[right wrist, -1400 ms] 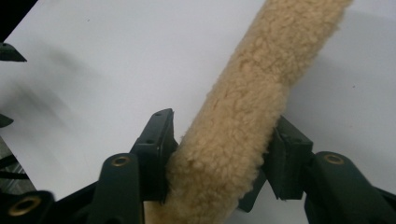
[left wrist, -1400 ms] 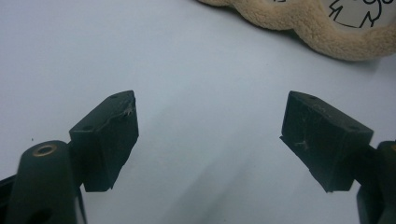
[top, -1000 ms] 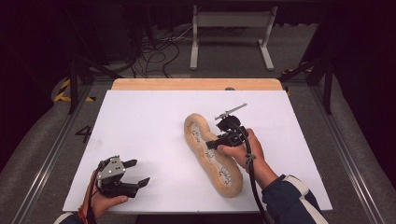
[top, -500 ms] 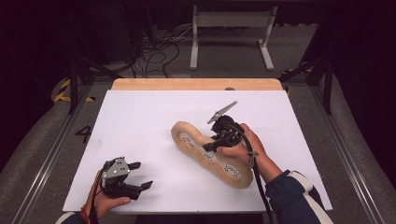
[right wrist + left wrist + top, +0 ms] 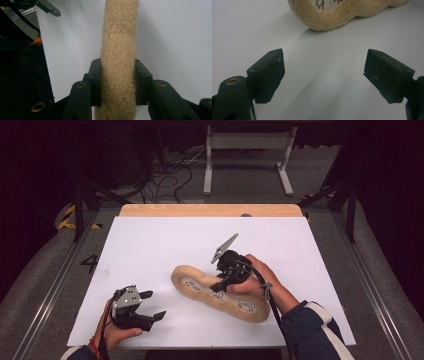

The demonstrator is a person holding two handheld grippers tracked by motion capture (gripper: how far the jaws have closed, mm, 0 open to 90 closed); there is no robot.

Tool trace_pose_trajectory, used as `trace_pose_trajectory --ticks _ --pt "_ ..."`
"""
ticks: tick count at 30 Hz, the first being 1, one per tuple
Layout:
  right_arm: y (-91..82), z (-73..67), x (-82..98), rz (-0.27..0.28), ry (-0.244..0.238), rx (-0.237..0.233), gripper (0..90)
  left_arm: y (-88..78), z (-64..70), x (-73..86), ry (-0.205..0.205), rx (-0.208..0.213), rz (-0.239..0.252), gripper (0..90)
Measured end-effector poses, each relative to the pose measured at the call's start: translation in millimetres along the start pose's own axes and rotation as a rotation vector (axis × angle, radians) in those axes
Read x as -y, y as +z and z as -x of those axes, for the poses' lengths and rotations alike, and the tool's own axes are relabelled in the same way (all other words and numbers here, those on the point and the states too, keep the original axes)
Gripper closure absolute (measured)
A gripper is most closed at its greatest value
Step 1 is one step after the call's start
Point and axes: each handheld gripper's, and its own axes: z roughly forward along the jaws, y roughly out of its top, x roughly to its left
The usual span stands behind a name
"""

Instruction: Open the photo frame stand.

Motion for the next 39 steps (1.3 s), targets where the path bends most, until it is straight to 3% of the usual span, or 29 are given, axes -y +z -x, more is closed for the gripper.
trace_pose_trajectory --ticks 8,13,17,21,22,24,26,31,33,36,39 --pt "0.0 1.7 1.9 0.012 -0.017 0.009 62.9 21.9 -9.2 -21.1 0.002 -0.009 0.017 15.9" --pt "-2.3 1.3 4.4 0.045 -0.008 0.045 58.0 44.7 -25.1 -39.9 -0.022 -0.010 0.051 15.3" --pt "-4.0 1.0 5.4 0.049 -0.013 0.065 57.8 57.4 -34.8 -46.7 -0.041 0.020 0.067 14.5" --pt "-5.8 2.4 7.4 0.064 -0.014 0.067 58.0 66.9 -39.3 -52.9 -0.020 0.048 0.060 14.9" --pt "-5.9 2.4 7.9 0.067 -0.011 0.073 56.6 70.0 -39.8 -54.1 -0.036 0.068 0.064 16.0" --pt "-6.4 1.0 11.4 0.089 0.003 0.094 49.4 73.0 -39.1 -55.0 -0.013 0.079 0.051 18.8" --pt "-8.6 -1.1 16.2 0.106 0.002 0.112 48.2 75.0 -37.4 -55.0 0.000 0.095 0.034 23.6" --pt "-22.3 -5.6 36.6 0.190 0.008 0.142 46.4 78.8 -34.1 -55.2 0.011 0.096 0.011 40.2" --pt "-25.7 -6.6 44.9 0.211 0.026 0.148 45.9 78.6 -33.9 -55.6 0.025 0.082 0.001 41.9" --pt "-29.8 -11.5 60.4 0.220 0.016 0.196 44.3 77.6 -35.5 -54.5 0.020 0.080 0.003 46.0" --pt "-34.8 -14.2 78.5 0.271 0.048 0.236 42.0 76.5 -35.9 -53.9 0.024 0.084 0.000 47.9"
